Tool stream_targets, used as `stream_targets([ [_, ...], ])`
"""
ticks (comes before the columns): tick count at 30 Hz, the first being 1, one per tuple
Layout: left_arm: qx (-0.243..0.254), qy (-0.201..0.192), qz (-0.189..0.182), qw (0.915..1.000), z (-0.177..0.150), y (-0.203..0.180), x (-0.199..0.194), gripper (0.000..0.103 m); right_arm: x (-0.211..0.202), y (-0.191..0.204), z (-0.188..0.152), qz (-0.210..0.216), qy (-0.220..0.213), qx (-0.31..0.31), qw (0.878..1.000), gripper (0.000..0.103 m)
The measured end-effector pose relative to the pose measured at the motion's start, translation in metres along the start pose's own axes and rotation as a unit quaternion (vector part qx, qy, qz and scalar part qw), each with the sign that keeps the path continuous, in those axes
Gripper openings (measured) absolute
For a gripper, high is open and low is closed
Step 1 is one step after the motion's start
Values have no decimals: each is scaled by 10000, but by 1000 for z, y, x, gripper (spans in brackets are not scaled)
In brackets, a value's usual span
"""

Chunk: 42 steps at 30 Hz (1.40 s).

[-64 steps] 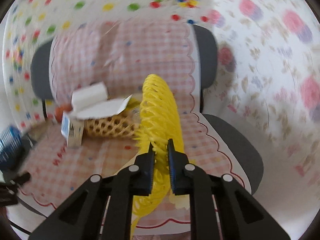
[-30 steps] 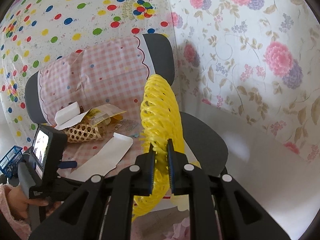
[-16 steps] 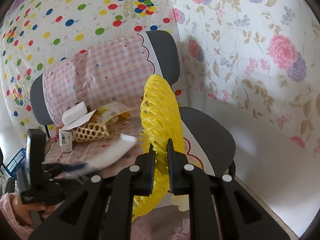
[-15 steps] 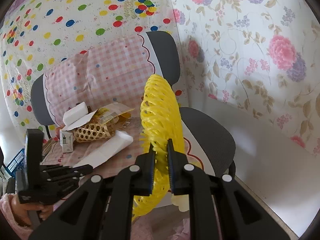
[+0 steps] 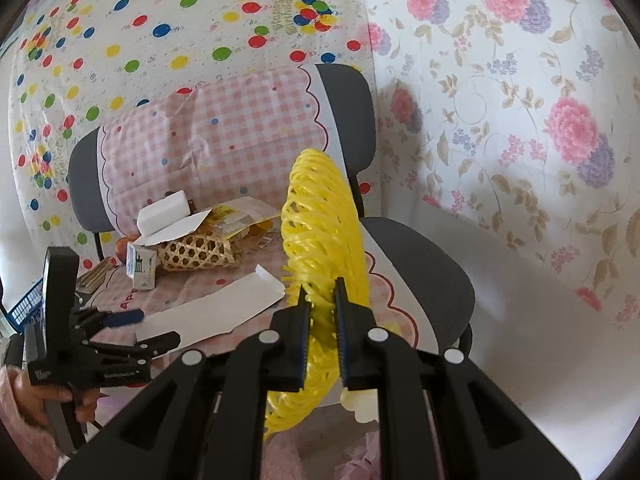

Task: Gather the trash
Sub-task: 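Lift the yellow net with the right gripper while the left gripper grasps the white paper sheet, then carry net and paper to the pink bin and open both grippers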

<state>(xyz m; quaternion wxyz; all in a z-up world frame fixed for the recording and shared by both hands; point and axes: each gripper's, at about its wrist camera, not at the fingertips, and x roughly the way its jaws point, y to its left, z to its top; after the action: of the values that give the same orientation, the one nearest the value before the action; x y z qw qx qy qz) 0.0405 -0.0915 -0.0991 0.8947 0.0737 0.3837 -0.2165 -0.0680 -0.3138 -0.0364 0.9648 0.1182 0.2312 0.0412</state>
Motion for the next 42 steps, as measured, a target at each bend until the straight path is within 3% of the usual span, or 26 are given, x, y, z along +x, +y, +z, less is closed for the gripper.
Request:
stream_targets([
  [10, 764, 466, -348, 9954, 12, 3, 44, 91, 20, 6, 3, 97, 167, -67, 9998, 11],
  [12, 799, 525, -560, 9938, 14, 1, 50, 92, 24, 6, 3, 99, 210, -50, 9997, 11],
  [16, 677, 514, -473, 9953, 14, -4, 51, 89, 28, 5, 2, 103, 242, -29, 9997, 11],
  [24, 430, 206, -138, 9988, -6, -13, 25, 34, 31, 6, 1, 132, 265, -51, 9995, 11],
  [27, 112, 199, -250, 9994, -11, -6, 16, 15, 28, 8, 0, 146, 246, -73, 9996, 11],
  [30, -322, 238, -744, 9964, -12, 5, 9, 7, 22, 7, -1, 146, 211, -74, 9996, 11],
  [35, -364, -82, -815, 9960, -10, 1, -15, 3, 10, 3, -1, 137, 150, 9, 9998, 11],
  [42, -64, -675, -809, 9944, 4, -25, -61, 0, -10, -5, 2, 109, 4, 95, 9999, 11],
])
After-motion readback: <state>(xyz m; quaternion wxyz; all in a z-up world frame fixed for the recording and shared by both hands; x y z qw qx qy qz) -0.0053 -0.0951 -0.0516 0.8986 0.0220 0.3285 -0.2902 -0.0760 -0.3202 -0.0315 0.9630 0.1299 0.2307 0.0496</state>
